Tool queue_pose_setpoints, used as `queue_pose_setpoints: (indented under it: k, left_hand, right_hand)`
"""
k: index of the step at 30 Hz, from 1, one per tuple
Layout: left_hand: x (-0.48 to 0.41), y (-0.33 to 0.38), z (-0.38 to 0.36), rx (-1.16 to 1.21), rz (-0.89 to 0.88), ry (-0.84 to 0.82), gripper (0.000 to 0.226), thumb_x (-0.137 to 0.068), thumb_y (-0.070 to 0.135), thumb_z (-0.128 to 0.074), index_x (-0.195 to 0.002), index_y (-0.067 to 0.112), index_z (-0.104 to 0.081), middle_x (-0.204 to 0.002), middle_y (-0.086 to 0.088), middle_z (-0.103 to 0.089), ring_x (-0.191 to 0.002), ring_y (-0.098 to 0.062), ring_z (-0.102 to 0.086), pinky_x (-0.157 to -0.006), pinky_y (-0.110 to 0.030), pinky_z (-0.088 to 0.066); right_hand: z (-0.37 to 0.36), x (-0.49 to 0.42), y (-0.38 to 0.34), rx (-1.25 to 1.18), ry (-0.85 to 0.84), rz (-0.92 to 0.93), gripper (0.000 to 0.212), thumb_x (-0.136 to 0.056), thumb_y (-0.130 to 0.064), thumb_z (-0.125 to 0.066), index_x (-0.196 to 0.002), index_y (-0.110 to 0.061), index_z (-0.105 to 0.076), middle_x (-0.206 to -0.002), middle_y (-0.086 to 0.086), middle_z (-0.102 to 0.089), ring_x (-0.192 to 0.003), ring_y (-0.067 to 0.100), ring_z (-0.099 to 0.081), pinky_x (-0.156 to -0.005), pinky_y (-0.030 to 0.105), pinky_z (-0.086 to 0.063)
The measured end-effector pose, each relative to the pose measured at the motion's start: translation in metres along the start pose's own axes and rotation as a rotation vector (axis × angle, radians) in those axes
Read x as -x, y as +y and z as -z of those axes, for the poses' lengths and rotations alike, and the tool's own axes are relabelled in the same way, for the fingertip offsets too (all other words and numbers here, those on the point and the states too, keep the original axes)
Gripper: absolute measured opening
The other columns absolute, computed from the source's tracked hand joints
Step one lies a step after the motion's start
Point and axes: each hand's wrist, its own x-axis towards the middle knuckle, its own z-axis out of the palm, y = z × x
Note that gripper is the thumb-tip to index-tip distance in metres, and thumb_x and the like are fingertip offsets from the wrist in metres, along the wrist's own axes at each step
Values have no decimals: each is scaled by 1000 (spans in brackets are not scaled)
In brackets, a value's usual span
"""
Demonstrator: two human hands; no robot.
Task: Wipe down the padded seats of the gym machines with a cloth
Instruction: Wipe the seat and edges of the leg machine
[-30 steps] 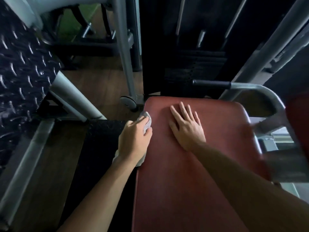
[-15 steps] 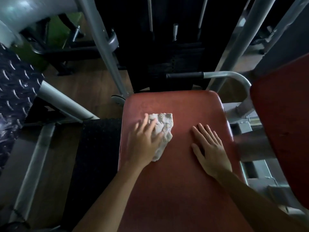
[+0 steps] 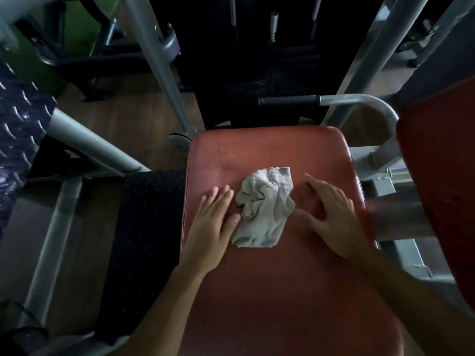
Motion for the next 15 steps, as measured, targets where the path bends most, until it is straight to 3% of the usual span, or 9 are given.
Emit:
queue_pose_setpoints:
  k: [2,5,7,12,15]
  left_hand:
    - [4,-10,-6,-133,-37,87,51,-107,35,-29,-152,13,-41,-163,1,-32,-155,-16,-17,-126,-40,-16]
    - [3,-9,-10,-156,-73,113,47,-107,23,-32,-149,9,-46,-161,-3,-35,-154,-20,-22,-126,-40,-18]
    - [3,-10,-9,-161,-73,115,46,-107,22,-33,-149,9,-47,-161,-4,-36,-154,-20,-22,-126,-40,-19]
    - [3,-9,-8,-163,-63,100,46,-107,22,-32,-150,10,-45,-162,-2,-34,-154,-19,-21,-126,-41,-19]
    - [3,-9,-7,-161,-62,110,46,-106,20,-34,-150,11,-45,-162,-2,-35,-154,-18,-21,-126,-41,-20]
  right_hand:
    - [1,-10,-8,114,-69,129,93,-72,-86,-54,-152,-48,-27,-154,-25,-30,-144,0,-26,-117,43,-23]
    - [-19,-20,-19,298,-200,305,115,-65,-94,-52,-159,-39,-15,-168,-12,-11,-156,10,-2,-125,49,-12]
    - [-37,-21,-25,269,-230,299,126,-62,-94,-56,-161,-30,-14,-168,-12,-9,-156,10,3,-126,45,-7]
    - [-48,-12,-35,250,-101,196,118,-58,-83,-71,-154,-27,-32,-163,-13,-27,-154,7,-14,-118,29,-17]
    - [-46,-7,-38,280,-30,194,103,-57,-78,-73,-142,-27,-44,-150,-11,-43,-143,12,-35,-106,33,-32]
